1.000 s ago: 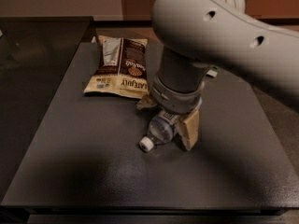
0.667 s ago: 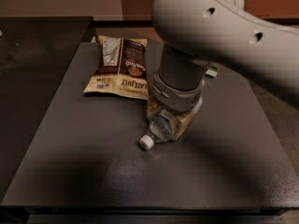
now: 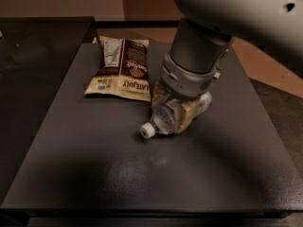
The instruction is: Place blue plastic bottle upright
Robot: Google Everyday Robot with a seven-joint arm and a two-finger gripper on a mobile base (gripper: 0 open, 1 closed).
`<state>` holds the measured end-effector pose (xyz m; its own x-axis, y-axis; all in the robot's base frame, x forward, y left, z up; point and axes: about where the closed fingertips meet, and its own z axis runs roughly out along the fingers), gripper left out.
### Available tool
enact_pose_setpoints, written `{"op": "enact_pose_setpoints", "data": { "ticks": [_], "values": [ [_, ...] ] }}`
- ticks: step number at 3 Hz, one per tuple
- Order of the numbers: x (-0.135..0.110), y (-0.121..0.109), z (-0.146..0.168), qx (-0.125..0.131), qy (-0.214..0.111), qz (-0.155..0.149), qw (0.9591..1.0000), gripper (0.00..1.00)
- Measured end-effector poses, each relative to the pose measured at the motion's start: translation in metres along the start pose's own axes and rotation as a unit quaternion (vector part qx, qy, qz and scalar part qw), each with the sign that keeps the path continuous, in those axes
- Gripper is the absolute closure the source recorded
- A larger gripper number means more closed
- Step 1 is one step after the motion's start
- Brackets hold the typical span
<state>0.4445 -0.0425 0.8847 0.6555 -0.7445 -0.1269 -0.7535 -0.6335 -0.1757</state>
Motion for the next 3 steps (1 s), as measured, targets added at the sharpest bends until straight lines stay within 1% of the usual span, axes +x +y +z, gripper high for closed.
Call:
{"op": "enact_pose_setpoints", "data": {
  "ticks": [1, 2, 3],
  "values": [
    [0.002, -0.007, -0.017, 0.018, -0.042, 0.058, 0.9973, 1.0],
    [0.005, -0.013, -0.036, 0.046, -0.099, 0.126, 0.9859, 1.0],
    [0.003, -0.018, -0.058, 0.078, -0.163, 0.177, 0.9675, 1.0]
  ]
}}
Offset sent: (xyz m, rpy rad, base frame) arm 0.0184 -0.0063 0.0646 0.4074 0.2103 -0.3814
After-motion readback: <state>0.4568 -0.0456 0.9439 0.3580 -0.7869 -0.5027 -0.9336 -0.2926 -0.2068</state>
